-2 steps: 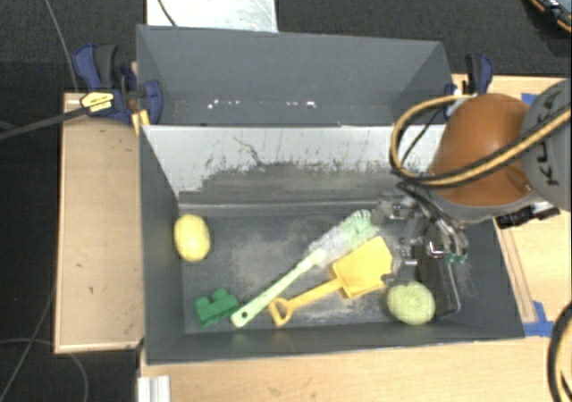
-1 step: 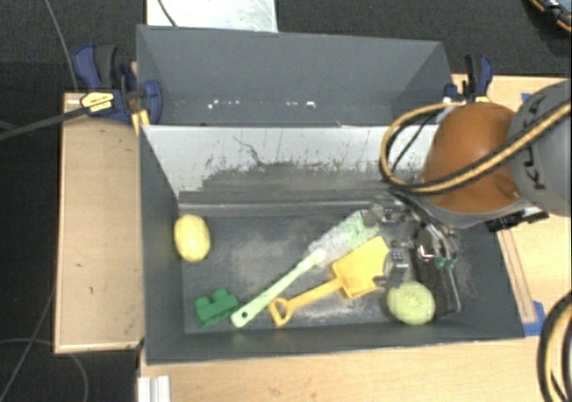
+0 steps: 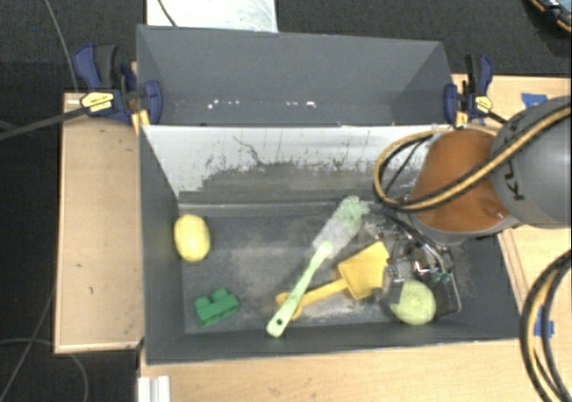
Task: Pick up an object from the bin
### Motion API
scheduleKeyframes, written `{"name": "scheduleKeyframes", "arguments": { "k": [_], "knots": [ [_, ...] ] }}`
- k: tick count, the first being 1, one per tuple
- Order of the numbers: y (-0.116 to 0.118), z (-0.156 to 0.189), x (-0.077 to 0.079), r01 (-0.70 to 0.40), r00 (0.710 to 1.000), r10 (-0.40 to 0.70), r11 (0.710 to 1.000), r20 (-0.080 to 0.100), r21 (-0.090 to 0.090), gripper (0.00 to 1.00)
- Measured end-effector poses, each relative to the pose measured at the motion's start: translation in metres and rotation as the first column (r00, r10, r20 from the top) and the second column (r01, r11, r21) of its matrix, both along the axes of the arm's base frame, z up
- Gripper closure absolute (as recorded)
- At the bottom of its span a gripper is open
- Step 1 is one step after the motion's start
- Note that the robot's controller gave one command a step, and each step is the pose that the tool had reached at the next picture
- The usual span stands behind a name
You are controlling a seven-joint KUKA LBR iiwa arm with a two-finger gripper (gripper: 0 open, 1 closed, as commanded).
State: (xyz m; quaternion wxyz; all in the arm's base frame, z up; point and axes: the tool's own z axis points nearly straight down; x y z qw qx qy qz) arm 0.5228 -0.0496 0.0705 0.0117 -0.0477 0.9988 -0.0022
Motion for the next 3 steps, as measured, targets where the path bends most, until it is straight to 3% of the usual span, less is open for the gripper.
{"name": "scheduleKeyframes", "arguments": {
  "k": [1,2,3],
  "knots": [
    [-0.003,0.005,-0.014,0.107,0.994,-0.107,0.994,-0.005,0.007,0.0],
    [0.022,0.0,-0.025,0.23,0.973,-0.23,0.973,-0.002,0.008,0.0],
    [0.012,0.0,-0.021,0.192,0.981,-0.192,0.981,0.004,0.007,0.0]
  ]
}}
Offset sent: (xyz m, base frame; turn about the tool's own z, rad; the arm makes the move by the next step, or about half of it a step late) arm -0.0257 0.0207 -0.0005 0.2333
